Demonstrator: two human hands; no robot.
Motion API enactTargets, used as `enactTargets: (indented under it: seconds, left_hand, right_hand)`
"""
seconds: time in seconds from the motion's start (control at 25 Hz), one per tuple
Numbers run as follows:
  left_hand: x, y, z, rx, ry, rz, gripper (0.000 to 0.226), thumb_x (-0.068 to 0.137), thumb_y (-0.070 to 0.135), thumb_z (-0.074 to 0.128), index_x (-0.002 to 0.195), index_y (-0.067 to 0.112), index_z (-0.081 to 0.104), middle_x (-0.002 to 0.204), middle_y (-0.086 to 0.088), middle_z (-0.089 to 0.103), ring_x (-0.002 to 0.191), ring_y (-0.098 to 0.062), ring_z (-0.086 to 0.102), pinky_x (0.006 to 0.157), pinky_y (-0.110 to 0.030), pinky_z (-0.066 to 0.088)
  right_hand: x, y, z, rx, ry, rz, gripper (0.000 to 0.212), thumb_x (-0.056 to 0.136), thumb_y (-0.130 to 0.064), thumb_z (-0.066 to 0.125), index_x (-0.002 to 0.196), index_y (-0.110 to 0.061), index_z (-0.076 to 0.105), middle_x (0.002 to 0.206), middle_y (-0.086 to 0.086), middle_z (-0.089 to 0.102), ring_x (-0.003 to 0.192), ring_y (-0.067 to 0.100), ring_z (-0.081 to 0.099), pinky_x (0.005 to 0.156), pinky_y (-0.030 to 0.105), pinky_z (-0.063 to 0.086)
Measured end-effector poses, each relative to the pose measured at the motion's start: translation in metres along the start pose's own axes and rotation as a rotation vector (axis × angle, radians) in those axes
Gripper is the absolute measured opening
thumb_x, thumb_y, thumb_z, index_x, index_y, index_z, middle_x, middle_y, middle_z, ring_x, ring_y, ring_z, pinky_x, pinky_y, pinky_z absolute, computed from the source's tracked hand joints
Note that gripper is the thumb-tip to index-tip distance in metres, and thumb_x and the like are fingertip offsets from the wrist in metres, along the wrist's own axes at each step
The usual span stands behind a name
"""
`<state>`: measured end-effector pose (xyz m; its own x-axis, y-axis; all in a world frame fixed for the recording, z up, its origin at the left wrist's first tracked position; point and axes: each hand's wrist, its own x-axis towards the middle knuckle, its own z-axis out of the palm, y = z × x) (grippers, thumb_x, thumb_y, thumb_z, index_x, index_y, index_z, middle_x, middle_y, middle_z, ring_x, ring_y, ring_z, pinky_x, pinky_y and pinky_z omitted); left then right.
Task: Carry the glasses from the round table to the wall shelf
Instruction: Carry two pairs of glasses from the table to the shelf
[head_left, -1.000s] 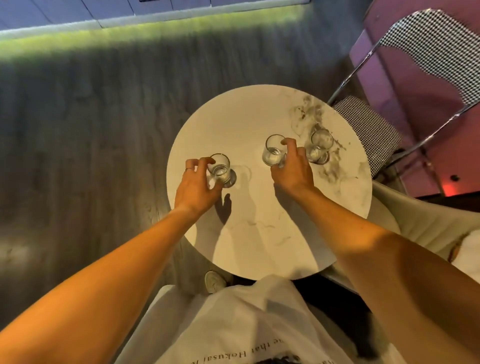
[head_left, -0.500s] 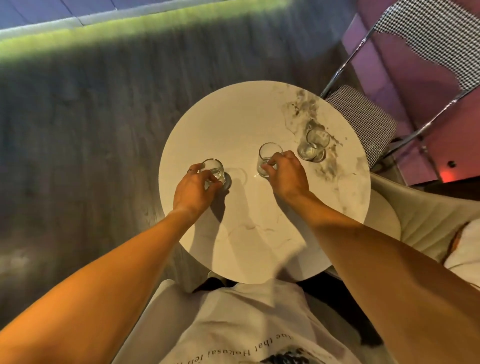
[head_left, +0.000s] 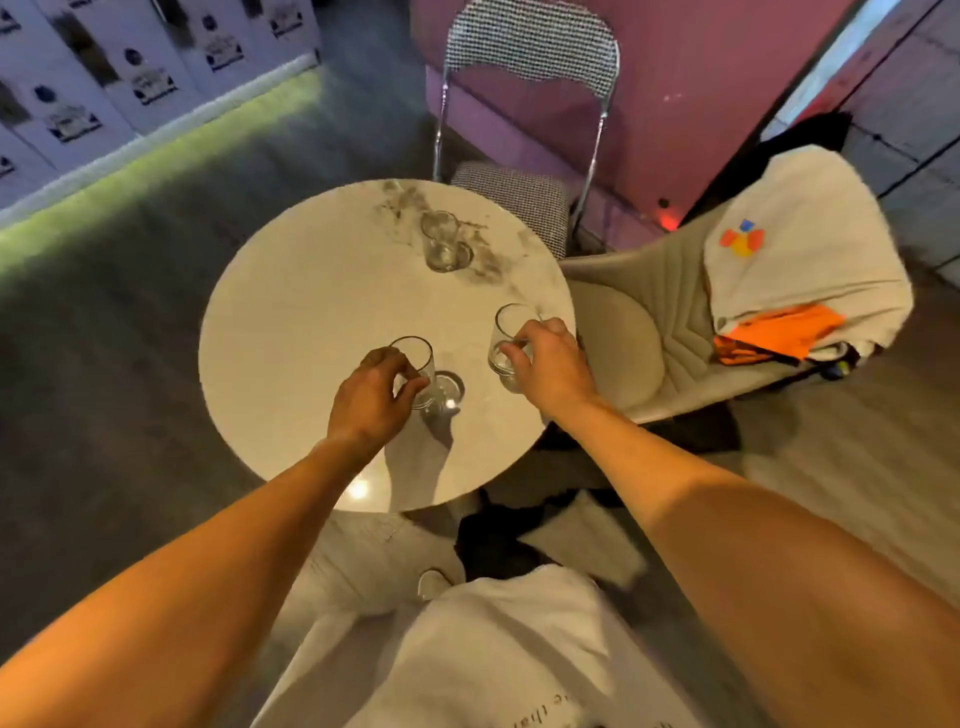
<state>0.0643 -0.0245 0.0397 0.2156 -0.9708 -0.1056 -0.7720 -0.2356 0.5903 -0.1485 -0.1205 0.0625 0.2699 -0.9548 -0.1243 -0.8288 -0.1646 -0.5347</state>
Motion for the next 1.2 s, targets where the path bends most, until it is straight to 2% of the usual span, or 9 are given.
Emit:
enactTargets:
  seconds: [0.2, 0.36, 0.48, 0.6, 0.76, 0.88, 0.96, 1.08, 1.2]
  left_hand:
    - [-0.009, 0.096, 0.045, 0.027, -0.126, 0.264, 0.022, 0.090, 0.042, 0.060, 0.088, 0.019, 0.061, 0.106, -0.006, 0.063, 0.090, -0.029, 0.060, 0.070, -0.029, 0.037]
    - [-0.034, 0.184, 0.090, 0.056, -0.234, 0.486, 0.028, 0.090, 0.044, 0.059, 0.097, 0.018, 0.063, 0.110, -0.006, 0.061, 0.094, -0.028, 0.061, 0.076, -0.031, 0.045]
    - [-0.064, 0.252, 0.132, 0.080, -0.313, 0.639, 0.028, 0.090, 0.045, 0.059, 0.096, 0.018, 0.062, 0.108, -0.006, 0.061, 0.094, -0.030, 0.061, 0.078, -0.036, 0.049]
    - [-0.109, 0.326, 0.188, 0.081, -0.436, 0.768, 0.027, 0.089, 0.041, 0.061, 0.096, 0.015, 0.063, 0.108, -0.009, 0.062, 0.095, -0.033, 0.062, 0.076, -0.035, 0.046]
    - [-0.180, 0.422, 0.254, 0.080, -0.496, 0.877, 0.026, 0.087, 0.044, 0.063, 0.091, 0.019, 0.063, 0.112, -0.009, 0.063, 0.098, -0.033, 0.062, 0.080, -0.037, 0.047]
    - [-0.231, 0.495, 0.298, 0.072, -0.563, 0.965, 0.019, 0.087, 0.043, 0.064, 0.079, 0.030, 0.053, 0.103, -0.010, 0.064, 0.094, -0.032, 0.062, 0.072, -0.031, 0.039]
    - [-0.255, 0.540, 0.326, 0.067, -0.565, 0.998, 0.016, 0.087, 0.042, 0.063, 0.081, 0.028, 0.056, 0.102, -0.011, 0.064, 0.092, -0.032, 0.061, 0.070, -0.030, 0.037]
    - [-0.268, 0.595, 0.369, 0.090, -0.569, 1.050, 0.021, 0.087, 0.040, 0.063, 0.092, 0.020, 0.065, 0.104, -0.011, 0.065, 0.093, -0.034, 0.062, 0.071, -0.034, 0.044]
    - [-0.266, 0.655, 0.418, 0.089, -0.602, 1.123, 0.022, 0.085, 0.040, 0.062, 0.090, 0.019, 0.065, 0.101, -0.010, 0.068, 0.094, -0.036, 0.063, 0.074, -0.042, 0.052]
  right_hand:
    - [-0.092, 0.073, -0.063, -0.010, 0.164, 0.221, 0.028, 0.093, -0.038, 0.057, 0.104, -0.012, 0.063, 0.114, 0.013, 0.056, 0.101, 0.032, 0.058, 0.084, 0.038, 0.048]
    - [-0.177, 0.140, -0.105, 0.008, 0.326, 0.415, 0.027, 0.093, -0.038, 0.058, 0.100, -0.013, 0.064, 0.110, 0.014, 0.057, 0.097, 0.035, 0.060, 0.085, 0.042, 0.051]
    - [-0.247, 0.193, -0.134, 0.055, 0.425, 0.556, 0.024, 0.092, -0.036, 0.060, 0.099, -0.014, 0.066, 0.110, 0.013, 0.058, 0.098, 0.033, 0.060, 0.085, 0.037, 0.048]
    - [-0.328, 0.254, -0.164, 0.065, 0.537, 0.675, 0.021, 0.091, -0.035, 0.062, 0.095, -0.014, 0.066, 0.108, 0.014, 0.060, 0.098, 0.033, 0.060, 0.082, 0.034, 0.046]
    - [-0.430, 0.325, -0.207, 0.055, 0.588, 0.787, 0.023, 0.091, -0.037, 0.061, 0.094, -0.015, 0.065, 0.108, 0.013, 0.060, 0.097, 0.034, 0.060, 0.080, 0.036, 0.047]
    - [-0.496, 0.378, -0.243, 0.055, 0.628, 0.854, 0.021, 0.090, -0.037, 0.062, 0.094, -0.016, 0.066, 0.111, 0.012, 0.060, 0.098, 0.032, 0.061, 0.082, 0.035, 0.049]
    - [-0.528, 0.410, -0.263, 0.050, 0.674, 0.892, 0.022, 0.090, -0.037, 0.062, 0.094, -0.015, 0.066, 0.109, 0.013, 0.061, 0.097, 0.032, 0.061, 0.081, 0.034, 0.048]
    - [-0.556, 0.453, -0.289, 0.057, 0.724, 0.925, 0.022, 0.090, -0.036, 0.063, 0.093, -0.015, 0.067, 0.109, 0.013, 0.061, 0.098, 0.032, 0.061, 0.080, 0.034, 0.047]
    - [-0.567, 0.511, -0.323, 0.087, 0.772, 0.965, 0.020, 0.089, -0.035, 0.063, 0.095, -0.016, 0.068, 0.110, 0.013, 0.061, 0.100, 0.032, 0.060, 0.082, 0.033, 0.047]
